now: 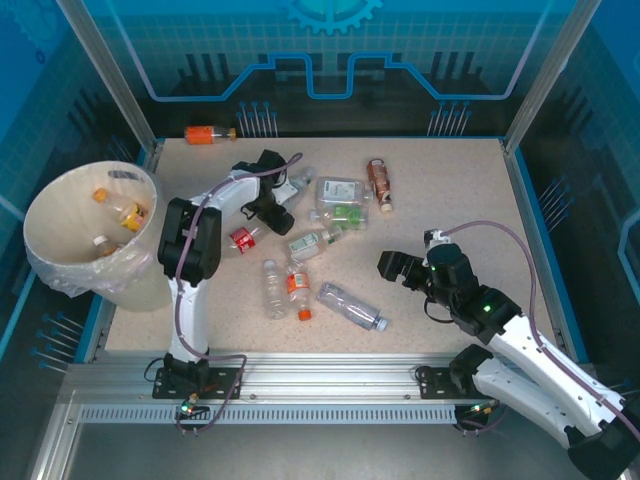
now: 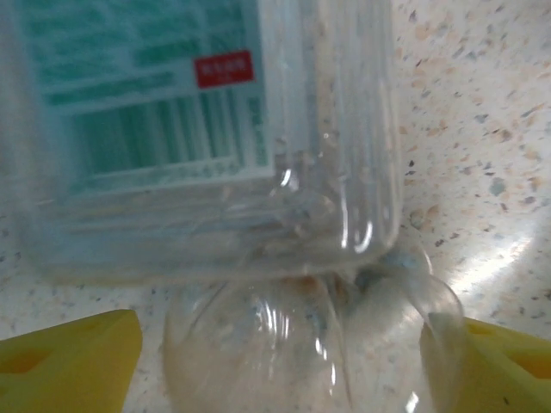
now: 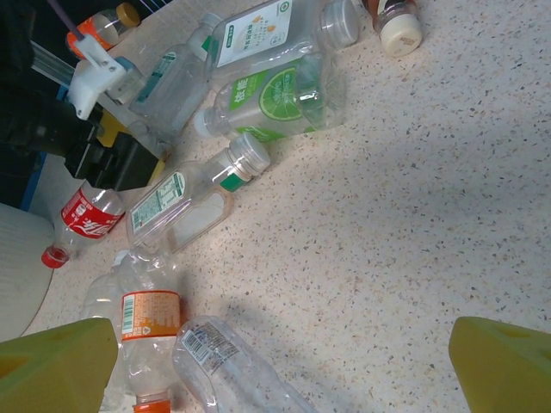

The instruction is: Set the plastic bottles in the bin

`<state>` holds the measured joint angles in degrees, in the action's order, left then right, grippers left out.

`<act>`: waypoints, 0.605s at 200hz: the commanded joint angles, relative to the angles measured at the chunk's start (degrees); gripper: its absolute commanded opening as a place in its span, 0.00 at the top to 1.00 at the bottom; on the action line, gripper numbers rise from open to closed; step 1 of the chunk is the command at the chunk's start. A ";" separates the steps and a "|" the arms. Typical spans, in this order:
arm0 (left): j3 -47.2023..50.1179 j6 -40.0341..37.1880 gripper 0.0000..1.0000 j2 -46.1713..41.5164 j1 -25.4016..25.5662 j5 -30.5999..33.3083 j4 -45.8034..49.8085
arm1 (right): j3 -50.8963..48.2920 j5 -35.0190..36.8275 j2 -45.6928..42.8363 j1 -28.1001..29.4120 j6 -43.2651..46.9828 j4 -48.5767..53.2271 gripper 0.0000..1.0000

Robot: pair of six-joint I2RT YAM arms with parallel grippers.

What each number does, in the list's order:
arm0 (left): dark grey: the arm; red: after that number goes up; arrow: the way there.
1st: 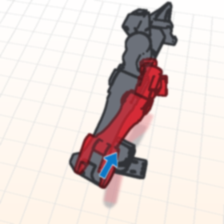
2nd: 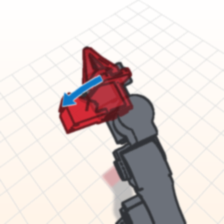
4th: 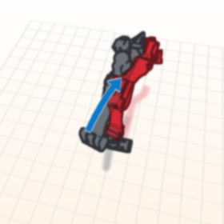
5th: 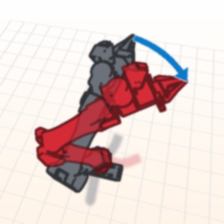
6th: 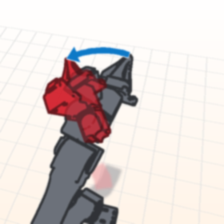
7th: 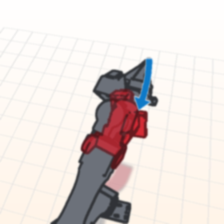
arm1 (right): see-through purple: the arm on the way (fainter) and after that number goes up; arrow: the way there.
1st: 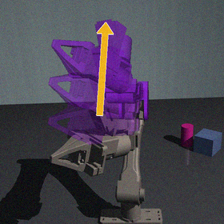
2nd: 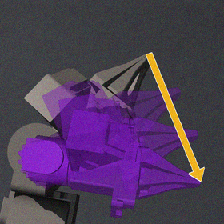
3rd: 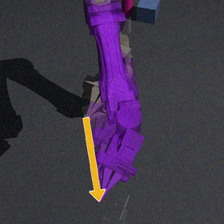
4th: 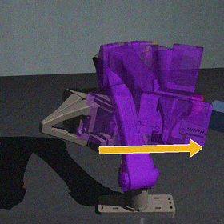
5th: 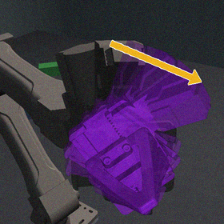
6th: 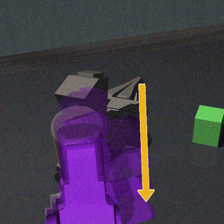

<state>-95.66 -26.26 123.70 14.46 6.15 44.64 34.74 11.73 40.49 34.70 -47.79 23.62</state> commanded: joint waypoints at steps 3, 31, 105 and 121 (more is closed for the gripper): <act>1.93 -2.22 0.20 0.46 -0.40 -0.62 -1.35 | -0.16 -0.52 0.07 -0.60 0.80 1.28 0.00; 4.84 -1.93 0.30 -1.21 -0.48 -0.42 -4.10 | 0.02 -1.33 1.02 -0.61 1.64 1.52 0.00; 12.77 1.96 0.47 -8.46 -1.44 -1.09 -12.07 | -0.20 -1.70 2.40 -0.60 2.86 -0.73 0.00; 14.66 3.19 0.50 -10.86 -1.69 -0.12 -14.66 | -0.11 -2.25 2.71 -0.60 3.76 -2.91 0.00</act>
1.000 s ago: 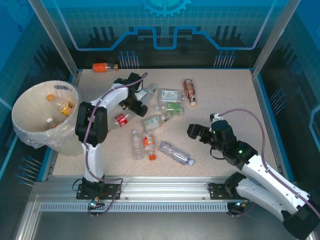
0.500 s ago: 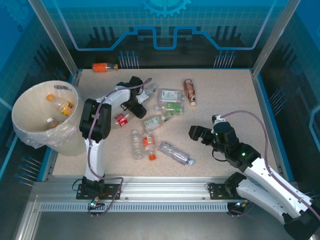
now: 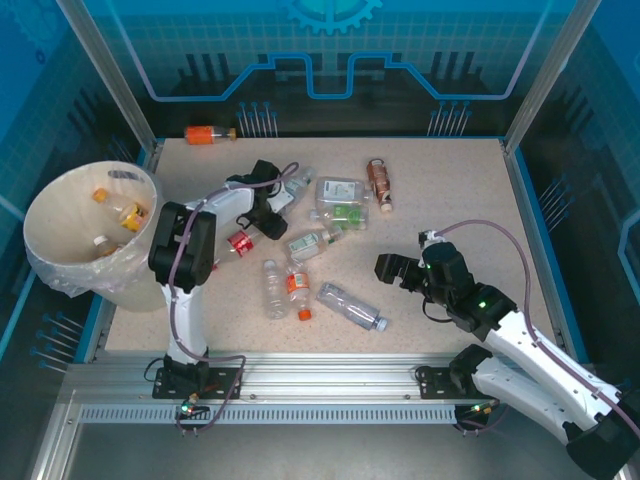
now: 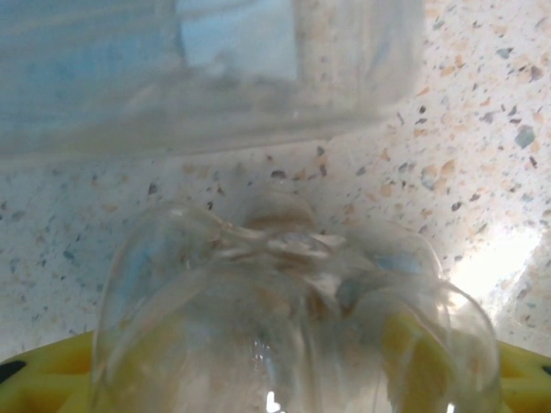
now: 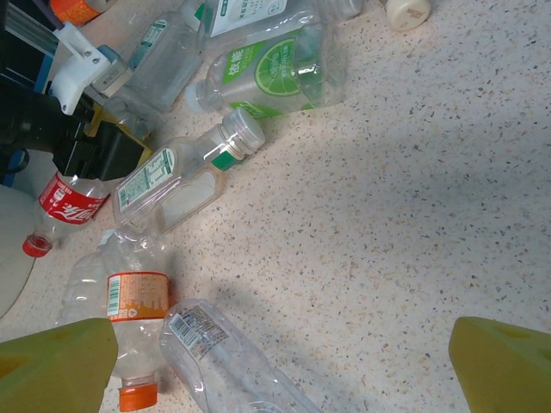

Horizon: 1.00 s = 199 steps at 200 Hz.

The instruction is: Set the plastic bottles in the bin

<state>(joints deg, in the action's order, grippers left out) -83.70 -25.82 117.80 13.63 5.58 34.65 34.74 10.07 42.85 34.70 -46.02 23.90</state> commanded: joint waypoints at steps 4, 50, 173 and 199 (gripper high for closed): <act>3.31 3.10 0.51 -5.67 -1.00 0.55 -5.46 | -0.07 -0.73 0.39 -0.62 2.25 -3.62 0.00; 9.51 9.93 0.57 -16.04 -1.67 -1.84 -14.35 | 0.39 -5.13 2.01 -0.51 5.67 -11.35 0.00; 14.34 32.54 0.57 -46.08 -1.85 -9.13 -20.80 | -0.68 -9.97 3.38 0.68 9.98 -23.16 0.00; 10.02 34.67 0.54 -51.25 -1.85 -6.50 -13.81 | -1.16 -10.07 3.12 1.31 10.31 -25.09 0.00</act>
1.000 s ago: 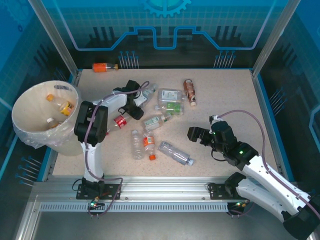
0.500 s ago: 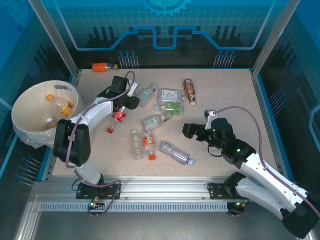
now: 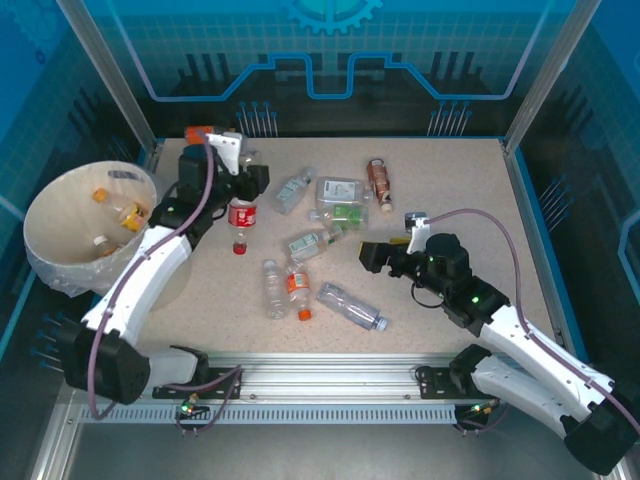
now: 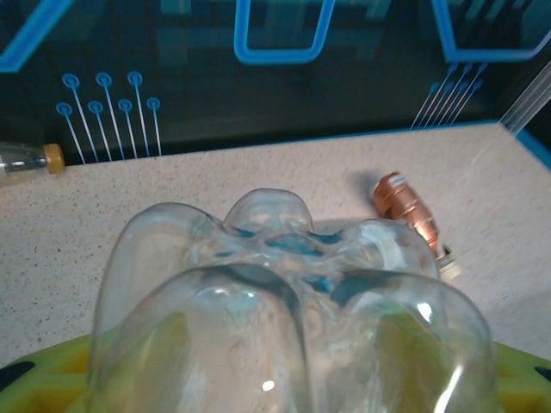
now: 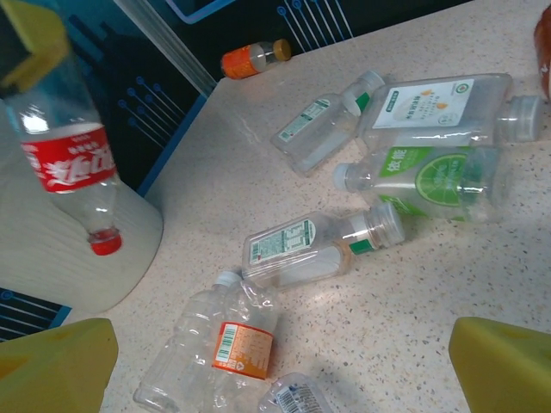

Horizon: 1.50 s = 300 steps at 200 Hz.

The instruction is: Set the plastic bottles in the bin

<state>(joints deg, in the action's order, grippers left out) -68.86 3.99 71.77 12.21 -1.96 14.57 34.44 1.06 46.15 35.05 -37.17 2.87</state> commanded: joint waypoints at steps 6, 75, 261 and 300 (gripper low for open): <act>-6.01 4.90 0.54 -6.37 -0.43 1.73 7.50 | -0.86 -0.85 -0.12 1.05 1.48 -4.34 0.00; -22.49 -1.17 0.57 -9.05 -2.33 16.60 16.56 | 0.16 -0.09 2.81 1.26 2.17 -5.88 0.00; 2.00 10.72 0.56 -9.95 -50.66 -0.68 -13.64 | 2.57 -0.97 6.33 1.42 4.48 -4.90 0.00; 15.27 4.00 0.59 -10.75 -50.64 -0.78 -34.79 | 2.61 -0.97 6.32 1.42 4.83 -4.55 0.00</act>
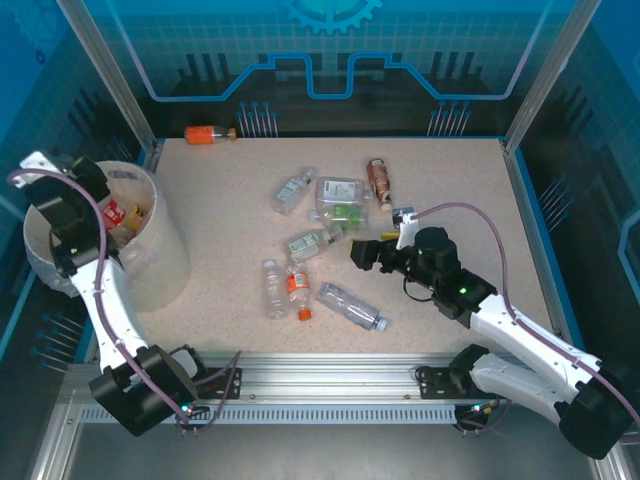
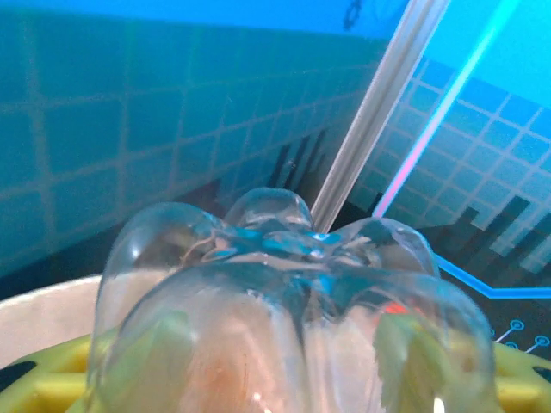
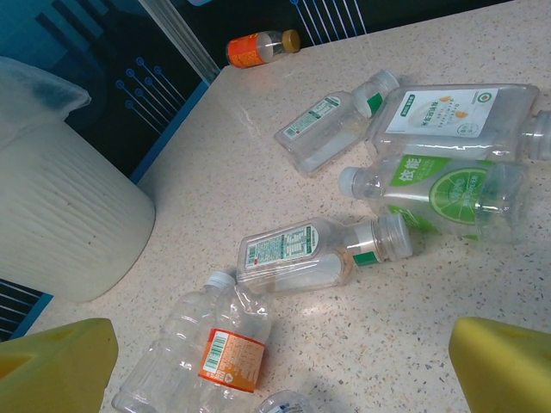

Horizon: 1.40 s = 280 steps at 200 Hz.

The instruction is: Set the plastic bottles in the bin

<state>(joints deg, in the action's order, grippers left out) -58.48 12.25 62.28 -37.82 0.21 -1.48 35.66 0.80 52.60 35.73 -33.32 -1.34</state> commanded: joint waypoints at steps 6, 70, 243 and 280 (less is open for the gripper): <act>5.08 -4.39 0.59 -0.70 -0.59 -3.06 -19.53 | 1.37 -0.71 -0.13 0.75 0.90 -0.39 0.00; 7.91 0.98 0.57 5.30 -0.59 -7.32 -29.68 | 0.77 -0.57 -0.28 1.10 -0.34 -0.86 0.00; 6.35 2.59 0.13 4.74 2.57 -1.93 -17.90 | 0.73 2.15 -1.45 1.36 -1.52 4.21 0.00; 3.61 3.40 0.01 2.66 5.33 4.47 -12.55 | 2.18 4.53 0.68 1.33 -2.35 8.69 0.00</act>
<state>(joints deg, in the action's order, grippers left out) -51.37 15.31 68.18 -33.89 -1.83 -18.13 35.75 2.72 51.88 36.38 -34.50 3.11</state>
